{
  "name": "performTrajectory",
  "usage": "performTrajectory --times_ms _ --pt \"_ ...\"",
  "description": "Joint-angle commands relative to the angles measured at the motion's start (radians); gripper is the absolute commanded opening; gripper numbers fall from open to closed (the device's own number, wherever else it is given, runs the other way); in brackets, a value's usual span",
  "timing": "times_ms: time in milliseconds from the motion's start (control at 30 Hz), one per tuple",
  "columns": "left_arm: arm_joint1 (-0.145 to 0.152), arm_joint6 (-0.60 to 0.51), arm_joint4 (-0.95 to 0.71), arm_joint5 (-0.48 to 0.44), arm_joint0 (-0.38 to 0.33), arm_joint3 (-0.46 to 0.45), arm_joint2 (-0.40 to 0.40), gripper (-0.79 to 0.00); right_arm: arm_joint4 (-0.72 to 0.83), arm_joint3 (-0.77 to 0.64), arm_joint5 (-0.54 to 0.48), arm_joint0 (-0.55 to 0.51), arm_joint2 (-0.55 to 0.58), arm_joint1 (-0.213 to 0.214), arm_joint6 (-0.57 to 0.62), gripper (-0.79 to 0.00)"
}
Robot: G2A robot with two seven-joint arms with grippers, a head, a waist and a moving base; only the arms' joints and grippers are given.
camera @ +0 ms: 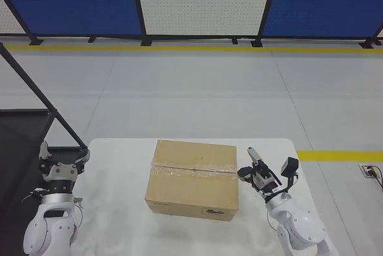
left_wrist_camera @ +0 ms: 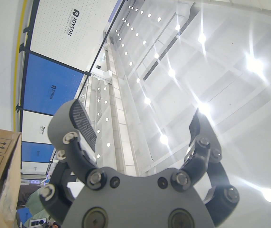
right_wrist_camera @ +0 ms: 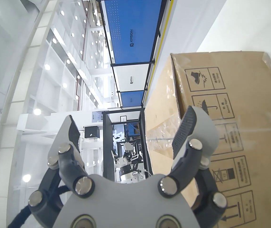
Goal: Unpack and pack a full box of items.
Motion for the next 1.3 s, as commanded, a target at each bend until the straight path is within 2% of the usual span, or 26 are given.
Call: performTrajectory --times_ms 0,133,300,700,833,1267 --pt "0.000 0.000 0.000 0.000 0.000 0.000 0.000 0.000 0.005 -0.018 -0.006 -0.013 0.008 0.001 0.000 0.000" --pt "0.000 0.000 0.000 0.000 0.000 0.000 0.000 0.000 0.023 -0.054 -0.023 -0.024 0.001 0.002 0.027 0.000" --pt "0.000 0.000 0.000 0.000 0.000 0.000 0.000 0.000 -0.012 -0.057 -0.011 0.013 -0.061 -0.001 0.044 0.000" --pt "0.000 0.000 0.000 0.000 0.000 0.000 0.000 0.000 0.002 0.055 0.018 0.115 -0.154 -0.018 0.004 0.000" --pt "0.000 0.000 0.000 0.000 0.000 0.000 0.000 0.000 0.029 0.058 -0.004 0.110 -0.150 -0.022 -0.030 0.000" --pt "0.000 0.000 0.000 0.000 0.000 0.000 0.000 -0.001 0.029 0.058 -0.003 0.109 -0.150 -0.022 -0.030 -0.001"
